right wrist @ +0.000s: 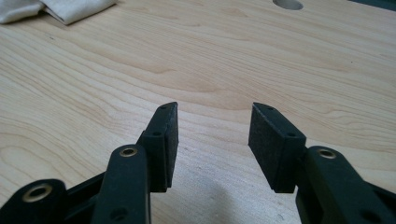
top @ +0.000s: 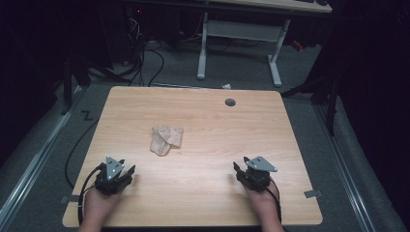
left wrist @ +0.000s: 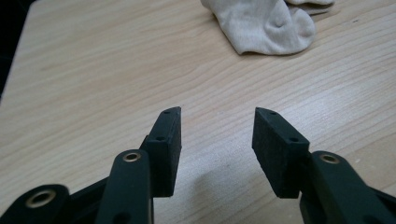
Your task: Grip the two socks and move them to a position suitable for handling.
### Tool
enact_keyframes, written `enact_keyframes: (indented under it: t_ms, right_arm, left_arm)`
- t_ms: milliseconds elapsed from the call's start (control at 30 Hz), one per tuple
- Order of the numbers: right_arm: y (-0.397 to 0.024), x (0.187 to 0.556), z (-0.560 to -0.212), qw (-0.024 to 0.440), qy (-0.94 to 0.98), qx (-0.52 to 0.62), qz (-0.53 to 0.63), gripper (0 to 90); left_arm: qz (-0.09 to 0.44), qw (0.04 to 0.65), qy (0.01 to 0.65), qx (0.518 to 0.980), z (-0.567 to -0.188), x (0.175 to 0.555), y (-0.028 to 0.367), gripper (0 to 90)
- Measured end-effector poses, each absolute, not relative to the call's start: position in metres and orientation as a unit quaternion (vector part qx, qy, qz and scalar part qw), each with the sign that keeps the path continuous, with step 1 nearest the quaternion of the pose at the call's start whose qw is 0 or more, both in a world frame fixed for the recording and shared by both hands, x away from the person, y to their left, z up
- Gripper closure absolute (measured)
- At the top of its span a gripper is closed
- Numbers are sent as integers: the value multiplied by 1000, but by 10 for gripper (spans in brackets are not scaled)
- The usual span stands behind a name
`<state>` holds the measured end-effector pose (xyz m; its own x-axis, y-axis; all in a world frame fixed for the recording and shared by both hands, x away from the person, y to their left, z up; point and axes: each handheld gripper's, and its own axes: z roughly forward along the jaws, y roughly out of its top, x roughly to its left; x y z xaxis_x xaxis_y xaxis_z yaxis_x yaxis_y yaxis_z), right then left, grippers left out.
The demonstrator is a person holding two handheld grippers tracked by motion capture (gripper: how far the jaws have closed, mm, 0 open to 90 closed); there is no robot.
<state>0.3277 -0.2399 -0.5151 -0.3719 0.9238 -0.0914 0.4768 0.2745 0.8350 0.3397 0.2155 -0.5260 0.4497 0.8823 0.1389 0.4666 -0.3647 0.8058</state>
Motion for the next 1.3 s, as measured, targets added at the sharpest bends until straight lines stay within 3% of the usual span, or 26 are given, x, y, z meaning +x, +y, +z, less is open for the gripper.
enact_keyframes:
  t_ms: [667, 1300]
  right_arm:
    - [-231, 326, -519, 302, 753, 457, 365, 526]
    - [-227, 323, -517, 296, 758, 447, 372, 538]
  left_arm:
    - [256, 372, 429, 782, -529, 342, 210, 487]
    - [237, 396, 416, 783, -520, 344, 194, 513]
